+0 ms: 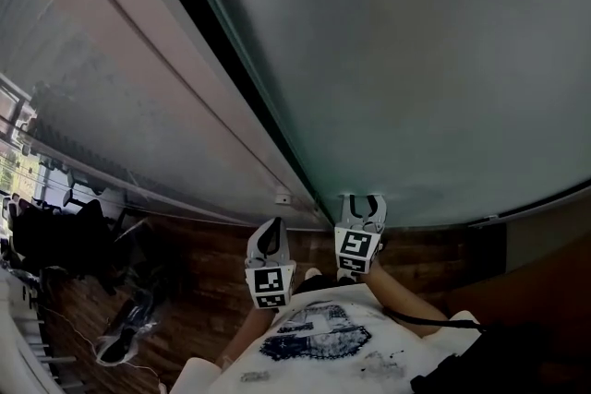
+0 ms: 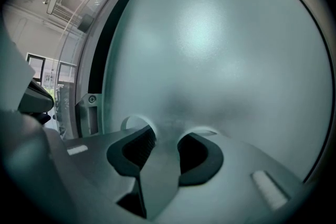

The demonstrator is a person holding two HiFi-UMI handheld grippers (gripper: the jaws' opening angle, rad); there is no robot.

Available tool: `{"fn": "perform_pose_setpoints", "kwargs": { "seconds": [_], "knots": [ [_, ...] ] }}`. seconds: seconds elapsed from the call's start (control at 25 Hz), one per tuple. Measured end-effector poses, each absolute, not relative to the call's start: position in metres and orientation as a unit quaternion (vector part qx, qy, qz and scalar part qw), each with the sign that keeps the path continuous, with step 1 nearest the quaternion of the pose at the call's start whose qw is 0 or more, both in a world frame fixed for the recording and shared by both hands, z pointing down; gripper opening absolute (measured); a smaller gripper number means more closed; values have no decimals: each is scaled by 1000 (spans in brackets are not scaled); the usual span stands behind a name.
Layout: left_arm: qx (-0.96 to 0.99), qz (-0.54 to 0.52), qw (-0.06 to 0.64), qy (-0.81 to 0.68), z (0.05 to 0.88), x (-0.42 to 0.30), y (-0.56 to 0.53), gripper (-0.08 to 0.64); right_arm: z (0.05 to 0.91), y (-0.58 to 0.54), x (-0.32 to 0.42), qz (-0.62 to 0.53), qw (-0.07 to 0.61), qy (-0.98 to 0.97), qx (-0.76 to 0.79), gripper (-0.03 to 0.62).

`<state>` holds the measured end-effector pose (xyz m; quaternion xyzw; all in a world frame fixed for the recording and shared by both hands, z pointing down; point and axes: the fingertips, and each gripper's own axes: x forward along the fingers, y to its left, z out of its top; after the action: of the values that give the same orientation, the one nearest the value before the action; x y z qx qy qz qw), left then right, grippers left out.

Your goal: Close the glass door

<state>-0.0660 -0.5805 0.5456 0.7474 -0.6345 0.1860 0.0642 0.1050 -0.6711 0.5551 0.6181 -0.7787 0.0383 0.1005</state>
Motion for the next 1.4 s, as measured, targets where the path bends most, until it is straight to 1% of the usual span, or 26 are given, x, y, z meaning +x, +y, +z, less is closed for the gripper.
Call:
{"fn": "perform_pose_setpoints", "kwargs": {
  "seconds": [0.6, 0.88, 1.12, 1.4],
  "knots": [
    [777, 188, 58, -598, 543, -49, -593, 3, 550, -672, 107, 34, 99, -779, 619, 129],
    [778, 187, 57, -597, 545, -45, -590, 3, 551, -674, 105, 33, 96, -780, 618, 129],
    [770, 186, 60, -607, 546, -49, -586, 3, 552, -672, 107, 28, 107, -778, 619, 129],
    [764, 182, 59, -617, 545, -51, -581, 3, 554, -671, 104, 33, 98, -779, 618, 129]
  ]
}}
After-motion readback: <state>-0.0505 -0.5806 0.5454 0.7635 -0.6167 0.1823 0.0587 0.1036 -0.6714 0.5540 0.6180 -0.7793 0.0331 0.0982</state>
